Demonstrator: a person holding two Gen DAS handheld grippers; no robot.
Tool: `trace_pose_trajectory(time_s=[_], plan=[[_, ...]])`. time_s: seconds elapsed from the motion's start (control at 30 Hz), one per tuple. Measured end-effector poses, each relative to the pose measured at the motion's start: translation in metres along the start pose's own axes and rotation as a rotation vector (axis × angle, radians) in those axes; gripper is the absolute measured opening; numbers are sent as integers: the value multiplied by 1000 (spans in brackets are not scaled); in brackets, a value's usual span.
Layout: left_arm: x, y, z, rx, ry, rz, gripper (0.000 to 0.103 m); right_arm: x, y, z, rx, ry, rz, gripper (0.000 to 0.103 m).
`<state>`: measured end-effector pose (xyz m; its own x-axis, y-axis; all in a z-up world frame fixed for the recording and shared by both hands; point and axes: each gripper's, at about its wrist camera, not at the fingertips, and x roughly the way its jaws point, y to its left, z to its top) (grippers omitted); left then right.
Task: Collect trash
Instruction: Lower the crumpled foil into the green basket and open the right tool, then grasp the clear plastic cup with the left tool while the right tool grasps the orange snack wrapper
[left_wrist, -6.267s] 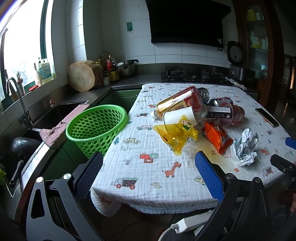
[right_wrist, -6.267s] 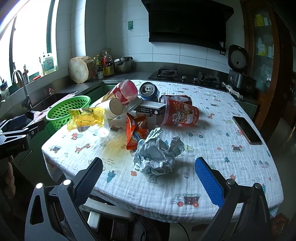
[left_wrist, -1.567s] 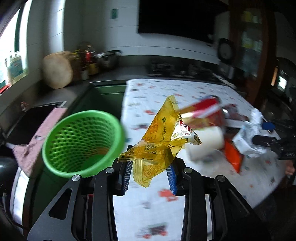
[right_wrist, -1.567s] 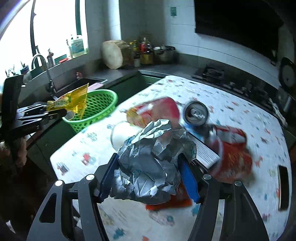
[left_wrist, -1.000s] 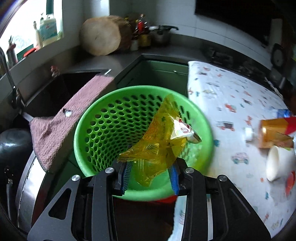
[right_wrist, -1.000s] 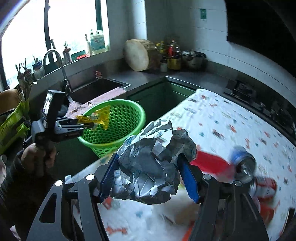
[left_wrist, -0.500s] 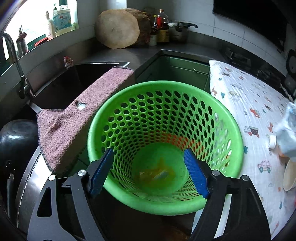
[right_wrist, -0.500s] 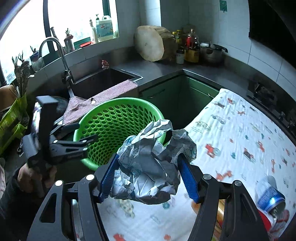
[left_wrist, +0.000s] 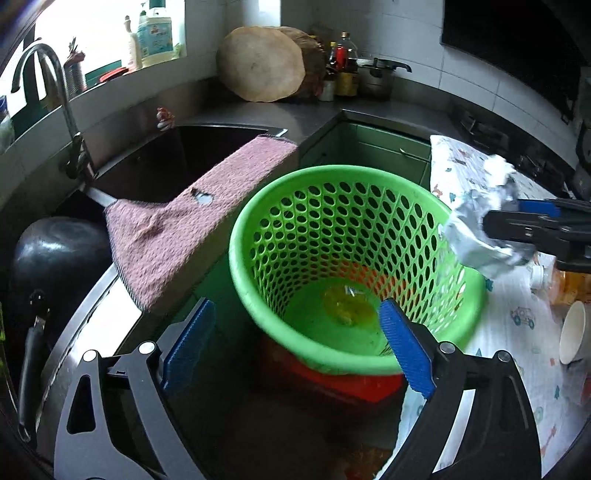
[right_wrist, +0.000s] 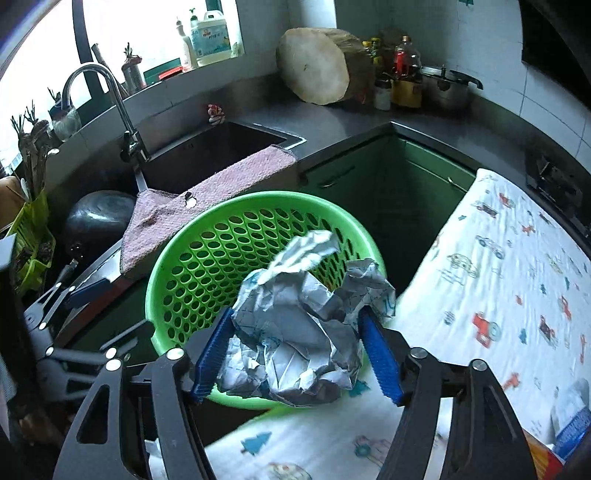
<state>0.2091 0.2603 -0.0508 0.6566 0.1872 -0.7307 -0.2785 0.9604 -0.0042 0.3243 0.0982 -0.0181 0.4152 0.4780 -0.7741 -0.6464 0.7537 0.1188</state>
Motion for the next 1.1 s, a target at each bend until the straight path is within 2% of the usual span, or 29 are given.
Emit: trace_pose_trajectory(time_s=[0.07, 0.1, 0.27, 0.5, 0.83, 1.1], plan=[[-1, 2, -4, -2, 3, 2, 90, 6, 2, 2, 5, 2, 3, 79], [-2, 2, -5, -2, 4, 2, 90, 7, 3, 3, 5, -2, 8, 81], [-3, 1, -9, -7, 10, 0, 90, 4, 2, 1, 13, -12, 16, 83], [-11, -12, -8, 17, -1, -16, 90, -25, -8, -14, 26, -32, 4, 86], [-34, -48, -10, 67, -25, -61, 93, -103, -42, -57, 58, -95, -55, 88], [-62, -94, -15, 122, -59, -150, 93, -174, -75, -101, 63, -151, -121, 88]])
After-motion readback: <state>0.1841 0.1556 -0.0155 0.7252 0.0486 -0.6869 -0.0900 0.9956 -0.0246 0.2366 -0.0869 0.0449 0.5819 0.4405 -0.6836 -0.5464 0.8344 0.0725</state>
